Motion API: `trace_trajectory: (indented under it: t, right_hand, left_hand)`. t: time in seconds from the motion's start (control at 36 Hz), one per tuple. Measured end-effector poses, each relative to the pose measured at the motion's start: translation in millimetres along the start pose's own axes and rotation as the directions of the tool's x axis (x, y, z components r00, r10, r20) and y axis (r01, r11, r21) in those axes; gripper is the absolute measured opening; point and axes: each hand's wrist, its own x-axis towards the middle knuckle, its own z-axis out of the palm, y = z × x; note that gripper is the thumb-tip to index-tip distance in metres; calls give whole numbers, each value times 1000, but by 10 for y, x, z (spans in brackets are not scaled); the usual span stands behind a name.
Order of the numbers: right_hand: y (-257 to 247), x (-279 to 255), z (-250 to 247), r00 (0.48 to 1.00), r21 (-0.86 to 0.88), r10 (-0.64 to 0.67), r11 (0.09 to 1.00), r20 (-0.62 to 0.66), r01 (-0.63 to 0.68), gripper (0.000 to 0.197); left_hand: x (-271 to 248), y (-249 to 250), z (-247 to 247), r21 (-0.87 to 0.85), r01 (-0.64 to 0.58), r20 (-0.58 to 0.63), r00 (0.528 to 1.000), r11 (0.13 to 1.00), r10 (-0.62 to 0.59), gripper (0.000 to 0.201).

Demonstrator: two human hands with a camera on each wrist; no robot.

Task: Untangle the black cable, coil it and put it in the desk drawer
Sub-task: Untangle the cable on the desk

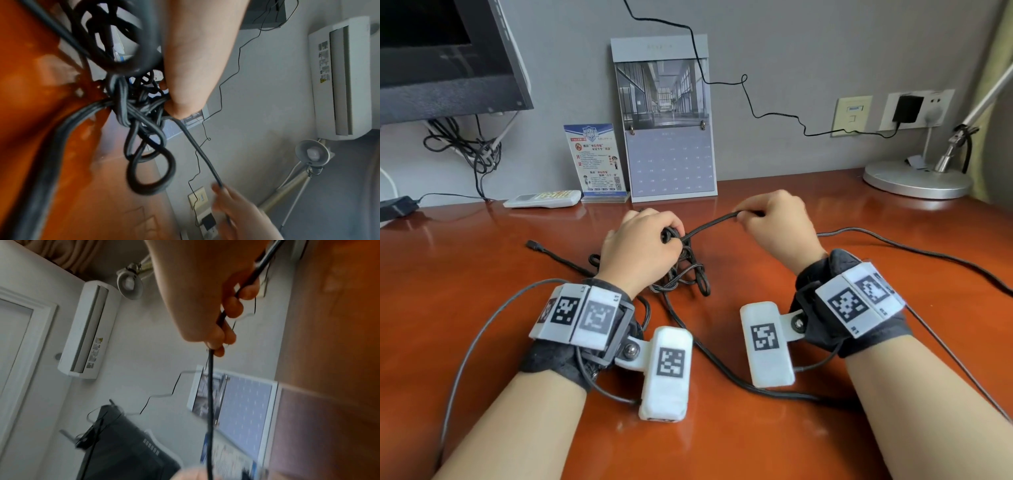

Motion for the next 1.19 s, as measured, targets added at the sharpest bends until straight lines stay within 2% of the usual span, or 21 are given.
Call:
trace_trajectory:
  t: [0.06, 0.11, 0.22, 0.31, 0.39, 0.47, 0.53, 0.56, 0.61, 0.64, 0.69, 0.86, 1.0, 1.08, 1.19]
  right_hand:
    - [93, 47, -145, 984, 7, 89, 996, -155, -89, 22]
    - [229, 87, -324, 941, 53, 202, 979, -271, -195, 23]
    - [484, 127, -498, 867, 144, 362, 932, -342, -332, 26]
    - [534, 150, -472, 857, 158, 372, 928, -356, -337, 27]
    - [509, 157, -461, 877, 152, 311, 950, -366, -273, 29]
    - [422, 143, -424, 949, 74, 177, 984, -259, -164, 29]
    - [308, 112, -355, 998, -4, 38, 999, -57, -39, 27]
    - [249, 90, -306, 997, -24, -22, 999, 76, 24, 27]
    - [132, 48, -194, 949, -43, -104, 992, 298, 122, 26]
    - [90, 27, -140, 924, -38, -125, 988, 362, 149, 26]
    - [38, -4, -40, 902, -9, -160, 984, 400, 179, 26]
    - [-3, -28, 111, 938, -20, -172, 982, 301, 186, 16]
    - [-50, -25, 81, 988, -174, -143, 973, 66, 152, 11]
    - [-51, -25, 12, 989, -188, -130, 976, -75, 114, 13]
    - [-6, 1, -79, 980, -161, -61, 986, -191, 30, 16]
  left_hand:
    - [10, -54, -26, -3, 37, -18, 999, 999, -37, 20]
    - [20, -105, -56, -33, 77, -45, 996, 996, -78, 20]
    - [19, -94, -51, -25, 59, -12, 998, 998, -60, 20]
    - [4, -52, -17, -10, 45, 1, 999, 999, -45, 20]
    - [0, -51, -10, -15, 50, -8, 999, 999, -50, 19]
    - [2, -53, 1, -8, 44, 0, 999, 999, -44, 18]
    - [5, -51, 13, 4, 35, 6, 999, 999, -35, 18]
    - [9, -50, 19, 10, 32, 9, 999, 999, -32, 18]
    - [15, -51, 25, 19, 27, 10, 1000, 999, -28, 18]
    - [18, -51, 26, 23, 25, 11, 1000, 999, -25, 18]
    - [18, -51, 27, 29, 22, 16, 1000, 999, -23, 17]
    - [4, -40, 26, 35, -5, 30, 1000, 999, 4, 17]
    - [0, 5, 30, -28, -3, 3, 1000, 1000, 3, 17]
    - [10, 26, 28, -81, 6, -32, 999, 997, -9, 19]
    - [18, 56, 31, -114, -4, -24, 1000, 993, 1, 21]
